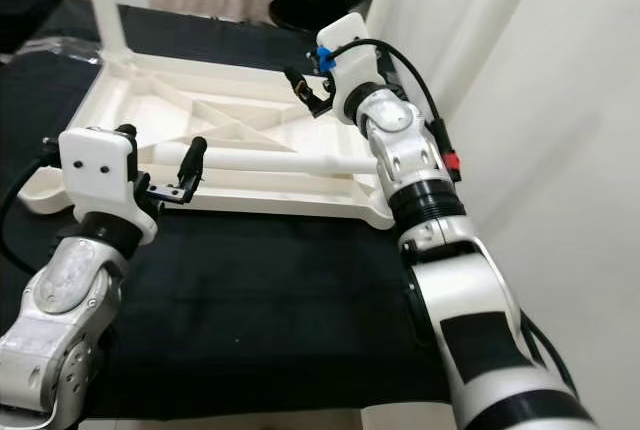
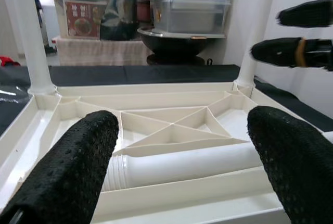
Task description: Building children table
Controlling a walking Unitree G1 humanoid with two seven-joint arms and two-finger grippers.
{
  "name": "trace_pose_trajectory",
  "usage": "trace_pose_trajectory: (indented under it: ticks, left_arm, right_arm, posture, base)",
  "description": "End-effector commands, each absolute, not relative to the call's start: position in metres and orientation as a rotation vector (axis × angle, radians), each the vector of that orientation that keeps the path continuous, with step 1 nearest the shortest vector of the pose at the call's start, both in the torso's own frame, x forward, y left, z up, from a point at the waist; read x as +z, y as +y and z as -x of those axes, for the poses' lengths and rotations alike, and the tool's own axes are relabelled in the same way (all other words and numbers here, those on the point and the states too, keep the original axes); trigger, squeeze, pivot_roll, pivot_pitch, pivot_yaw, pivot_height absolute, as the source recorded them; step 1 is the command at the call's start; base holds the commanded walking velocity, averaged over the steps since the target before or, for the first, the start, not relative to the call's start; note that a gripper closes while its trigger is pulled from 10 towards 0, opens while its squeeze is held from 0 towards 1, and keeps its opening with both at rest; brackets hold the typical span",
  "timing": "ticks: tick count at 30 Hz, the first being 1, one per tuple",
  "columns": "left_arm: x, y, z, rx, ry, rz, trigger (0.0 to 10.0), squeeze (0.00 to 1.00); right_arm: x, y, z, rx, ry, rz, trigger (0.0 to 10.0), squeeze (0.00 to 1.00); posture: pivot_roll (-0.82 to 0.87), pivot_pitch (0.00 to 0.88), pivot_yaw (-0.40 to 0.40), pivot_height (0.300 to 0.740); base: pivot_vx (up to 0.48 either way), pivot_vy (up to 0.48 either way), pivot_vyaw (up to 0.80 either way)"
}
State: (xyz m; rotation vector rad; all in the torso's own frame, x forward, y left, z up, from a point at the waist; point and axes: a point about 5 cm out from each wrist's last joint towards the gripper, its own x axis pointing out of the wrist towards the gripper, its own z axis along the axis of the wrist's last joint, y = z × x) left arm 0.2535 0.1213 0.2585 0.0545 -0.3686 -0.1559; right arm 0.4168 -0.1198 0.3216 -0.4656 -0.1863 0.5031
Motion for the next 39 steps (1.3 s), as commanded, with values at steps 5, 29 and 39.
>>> trace_pose_trajectory:
  ticks: [5, 29, 39]
  left_arm:
    - [0.254, 0.111, -0.248, -0.207, -0.336, -0.036, 10.0, 0.0]
    - [0.249, 0.092, -0.236, -0.274, -0.289, 0.01, 10.0, 0.0]
    - [0.249, 0.086, -0.23, -0.275, -0.282, 0.026, 10.0, 0.0]
  right_arm:
    - [0.32, -0.099, -0.409, 0.869, -0.039, 0.571, 10.0, 0.0]
    - [0.328, -0.067, -0.41, 0.873, 0.133, 0.873, 10.0, 0.0]
    - [0.316, -0.065, -0.413, 0.79, 0.179, 0.973, 10.0, 0.0]
  posture:
    - [-0.02, 0.269, -0.214, 0.74]
    - [-0.02, 0.295, -0.224, 0.74]
    - [-0.04, 0.317, -0.247, 0.74]
  base:
    - [0.0, 0.0, 0.0]
    - [0.0, 0.0, 0.0]
    - [0.0, 0.0, 0.0]
